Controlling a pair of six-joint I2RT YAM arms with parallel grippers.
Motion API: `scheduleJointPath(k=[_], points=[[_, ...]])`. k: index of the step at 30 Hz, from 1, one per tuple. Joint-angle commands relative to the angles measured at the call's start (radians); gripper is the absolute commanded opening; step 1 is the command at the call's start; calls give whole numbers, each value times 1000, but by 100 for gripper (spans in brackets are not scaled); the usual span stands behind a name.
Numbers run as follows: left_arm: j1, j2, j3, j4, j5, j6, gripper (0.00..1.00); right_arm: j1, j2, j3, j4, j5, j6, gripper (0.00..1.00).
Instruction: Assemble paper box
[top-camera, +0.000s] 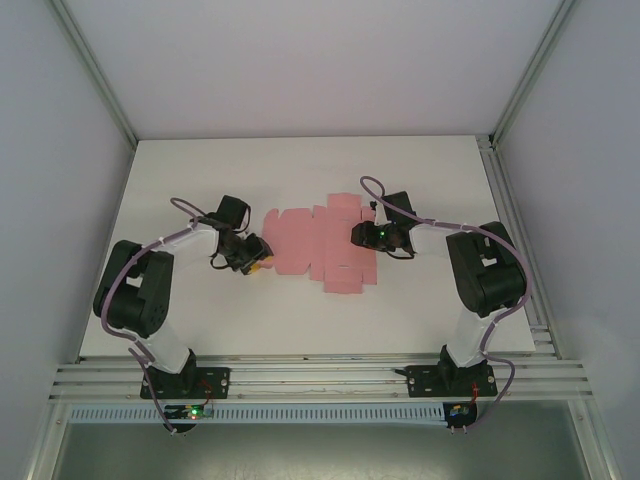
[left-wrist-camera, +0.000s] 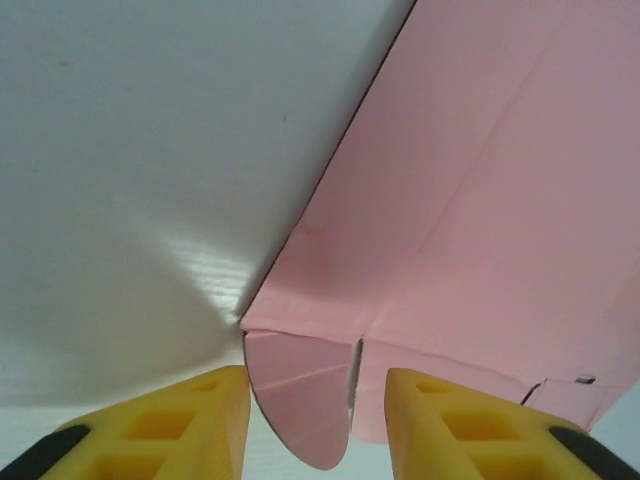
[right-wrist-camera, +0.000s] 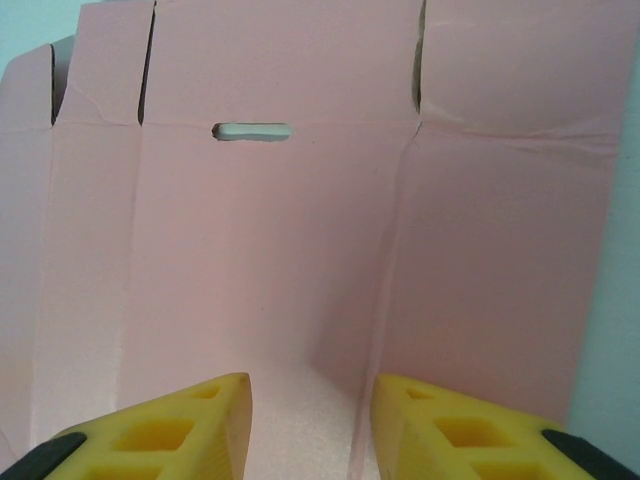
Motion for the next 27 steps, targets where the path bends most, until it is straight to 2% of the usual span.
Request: scheduleJointPath(k=[1, 9, 11, 15, 18, 22, 27], points=[[-4, 15, 8, 43, -8, -42, 35, 2, 43, -42, -153, 83, -27, 42], [-6, 68, -18, 136, 69, -84, 33, 4, 44, -39, -149, 88, -18, 42], [-8, 37, -49, 132, 38, -99, 34, 5, 36, -42, -149, 87, -12, 42], [-9, -28, -39, -20, -76, -40, 41, 7, 7, -47, -171, 108, -29, 42], [-11, -64, -50, -20, -84, -40, 42, 8, -4, -51, -180, 114, -34, 42], [-11, -49, -65, 57, -58, -71, 39, 9, 2, -60, -161, 110, -23, 42], [-26, 20, -97, 197, 65, -135, 39, 11, 26, -56, -153, 98, -12, 42]])
